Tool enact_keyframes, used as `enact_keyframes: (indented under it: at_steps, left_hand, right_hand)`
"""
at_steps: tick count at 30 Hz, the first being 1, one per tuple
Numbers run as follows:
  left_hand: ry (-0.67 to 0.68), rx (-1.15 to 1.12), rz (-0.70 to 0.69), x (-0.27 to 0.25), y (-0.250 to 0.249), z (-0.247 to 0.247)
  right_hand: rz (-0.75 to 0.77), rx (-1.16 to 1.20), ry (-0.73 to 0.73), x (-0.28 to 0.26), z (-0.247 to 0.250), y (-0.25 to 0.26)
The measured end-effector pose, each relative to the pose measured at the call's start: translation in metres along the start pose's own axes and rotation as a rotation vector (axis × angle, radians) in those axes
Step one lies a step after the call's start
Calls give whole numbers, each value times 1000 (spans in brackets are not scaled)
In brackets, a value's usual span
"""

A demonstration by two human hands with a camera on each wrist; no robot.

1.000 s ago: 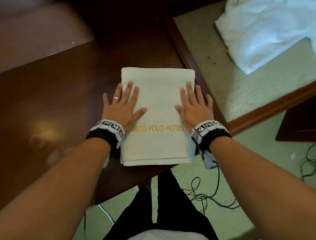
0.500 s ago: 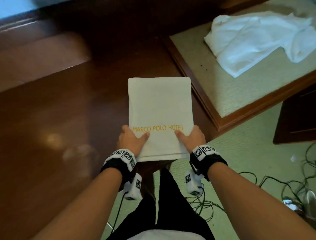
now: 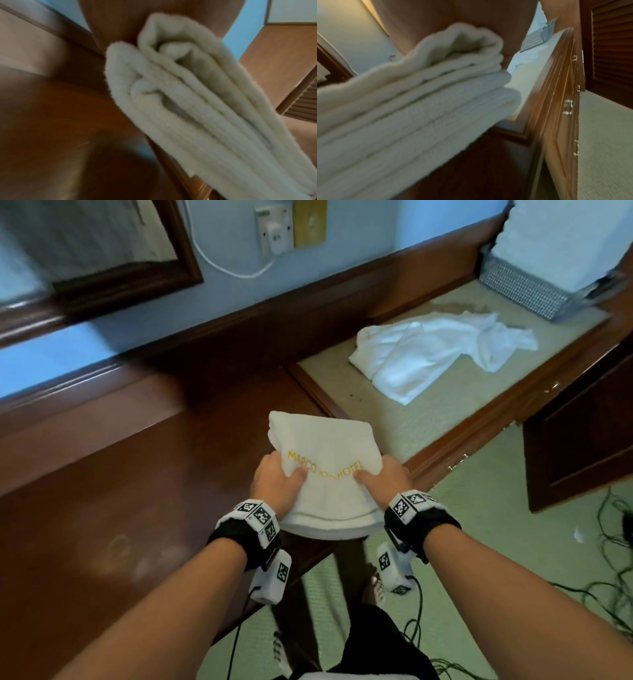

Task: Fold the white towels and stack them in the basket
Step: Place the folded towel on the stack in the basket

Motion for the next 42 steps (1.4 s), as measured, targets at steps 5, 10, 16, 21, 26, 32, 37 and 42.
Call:
enact_keyframes:
  at_steps: [5,10,16,21,26,32,37,42]
  left_hand:
    - [-36,-28,-157,15,-87,-3]
    - [-63,-51,-277,28,-190,-44]
    - [-54,-97,-380,35,-318,-117]
    - [-22,-156,-453,50,-408,-172]
    - [-13,-167,-512,82,-479,-213]
    - [-24,-163,-564,142,-545,-246]
    - [-25,-167,-617,208,-610,-273]
    - [-3,-174,-672,265,-680,-286]
  right_hand:
    - [84,87,-114,16,78,8]
    - [111,140,-224,46,177,-10]
    - [153,190,-311,85,309,-52]
    - [155,137,-423,119,404,-81]
    - [164,140,-491,166,471,-97]
    - [198,133,-523,235,528,-95]
    - [176,9,-560,308,585,-82]
    - [221,-59,-605,375,651,-59]
Point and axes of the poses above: each hand's wrist, its own x-axis towards the middle knuckle, its own z-axis out of the back of the hand, y = z × x, the point moved 3 cm from there along x, towards the middle knuckle
